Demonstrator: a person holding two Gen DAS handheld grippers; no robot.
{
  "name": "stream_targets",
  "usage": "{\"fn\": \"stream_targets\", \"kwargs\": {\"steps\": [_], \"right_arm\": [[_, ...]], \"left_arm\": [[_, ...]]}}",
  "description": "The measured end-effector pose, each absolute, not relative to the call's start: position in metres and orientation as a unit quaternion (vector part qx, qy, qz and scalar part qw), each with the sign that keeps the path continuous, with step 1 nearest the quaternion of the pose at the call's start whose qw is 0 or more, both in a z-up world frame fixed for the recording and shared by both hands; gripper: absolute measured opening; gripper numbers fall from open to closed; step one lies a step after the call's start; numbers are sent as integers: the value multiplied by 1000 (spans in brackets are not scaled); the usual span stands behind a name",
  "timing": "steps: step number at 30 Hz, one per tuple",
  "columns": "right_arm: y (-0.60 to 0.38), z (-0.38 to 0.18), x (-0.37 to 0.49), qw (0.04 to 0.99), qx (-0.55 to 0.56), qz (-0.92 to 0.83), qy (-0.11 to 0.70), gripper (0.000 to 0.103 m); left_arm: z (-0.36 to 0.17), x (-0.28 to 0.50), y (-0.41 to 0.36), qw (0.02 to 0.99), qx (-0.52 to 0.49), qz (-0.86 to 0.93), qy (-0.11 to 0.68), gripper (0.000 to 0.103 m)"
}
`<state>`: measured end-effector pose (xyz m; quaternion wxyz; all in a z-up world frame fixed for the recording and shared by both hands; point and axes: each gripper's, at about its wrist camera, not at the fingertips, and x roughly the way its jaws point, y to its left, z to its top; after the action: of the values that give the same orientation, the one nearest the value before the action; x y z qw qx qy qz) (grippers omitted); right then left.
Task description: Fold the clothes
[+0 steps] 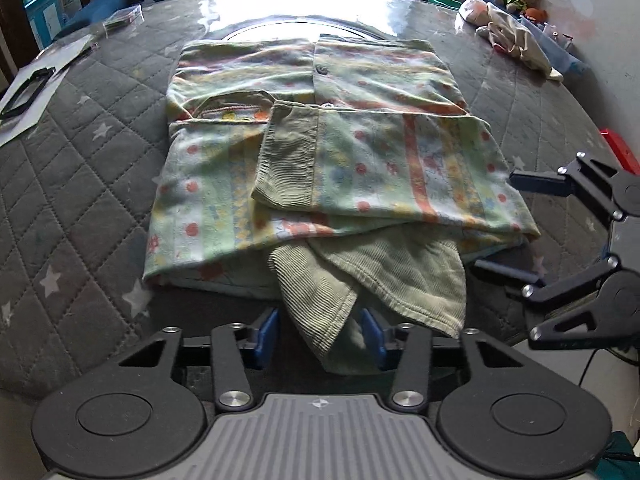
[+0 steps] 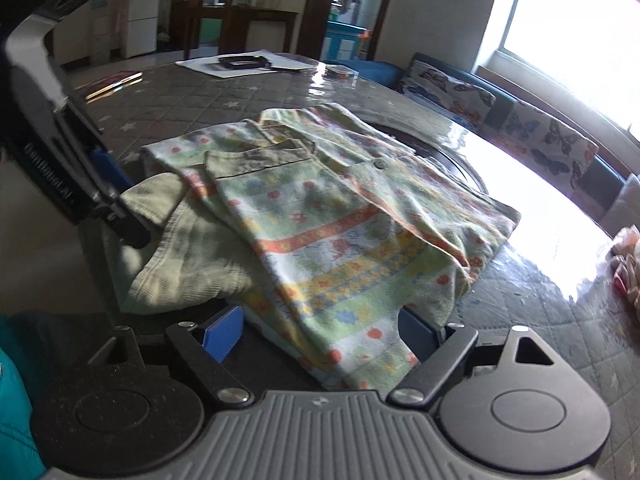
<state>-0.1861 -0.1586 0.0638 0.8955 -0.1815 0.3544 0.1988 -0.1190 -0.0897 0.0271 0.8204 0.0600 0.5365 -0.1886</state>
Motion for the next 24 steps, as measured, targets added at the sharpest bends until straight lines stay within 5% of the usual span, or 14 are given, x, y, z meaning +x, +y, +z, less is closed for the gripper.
{"fn": "stream_targets", "kwargs": {"steps": [4,7,20,24], "right_arm": [[-154,63,-189,891,-192,214,351,84],[-151,63,-192,888,-199,225,348,83],[-134,61,-186,884,-201,258,332,76],[-130,62,-172,889,-174,265,331,53]], "left_arm": [[30,-119,-87,818,44,-204,535,22],[36,-118,-86,823,36,-214,525,17],[69,-75,-79,840,-40,-251,480,14],[65,-62,-80,833,-48,-261,485,14]]}}
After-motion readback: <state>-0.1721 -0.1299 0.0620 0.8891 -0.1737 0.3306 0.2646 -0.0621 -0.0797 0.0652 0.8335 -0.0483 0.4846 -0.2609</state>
